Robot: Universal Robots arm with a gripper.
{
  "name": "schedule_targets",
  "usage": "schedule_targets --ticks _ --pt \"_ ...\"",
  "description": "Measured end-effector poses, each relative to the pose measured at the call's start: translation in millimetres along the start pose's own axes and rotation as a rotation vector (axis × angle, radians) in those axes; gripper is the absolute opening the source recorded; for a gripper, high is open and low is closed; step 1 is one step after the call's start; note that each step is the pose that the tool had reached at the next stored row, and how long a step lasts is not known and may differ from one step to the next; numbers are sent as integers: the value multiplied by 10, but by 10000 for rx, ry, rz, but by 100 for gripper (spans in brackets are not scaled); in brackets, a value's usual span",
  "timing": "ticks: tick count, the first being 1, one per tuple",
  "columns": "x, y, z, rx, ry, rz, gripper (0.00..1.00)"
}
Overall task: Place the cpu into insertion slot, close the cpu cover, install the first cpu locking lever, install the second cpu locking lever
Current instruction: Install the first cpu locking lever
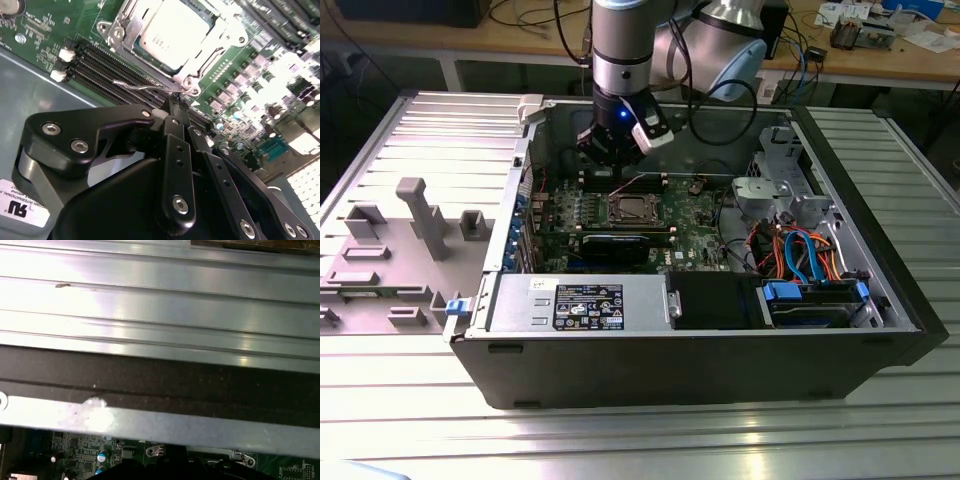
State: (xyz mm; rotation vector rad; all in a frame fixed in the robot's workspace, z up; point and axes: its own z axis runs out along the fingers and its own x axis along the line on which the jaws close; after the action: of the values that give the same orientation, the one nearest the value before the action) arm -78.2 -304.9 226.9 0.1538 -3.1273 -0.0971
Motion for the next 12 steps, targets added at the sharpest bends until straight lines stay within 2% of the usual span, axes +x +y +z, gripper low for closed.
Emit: schedule_targets --ticks 3,12 --pt "-2 -1 24 23 4 0 11" --pt "-42 -9 95 25 5 1 11"
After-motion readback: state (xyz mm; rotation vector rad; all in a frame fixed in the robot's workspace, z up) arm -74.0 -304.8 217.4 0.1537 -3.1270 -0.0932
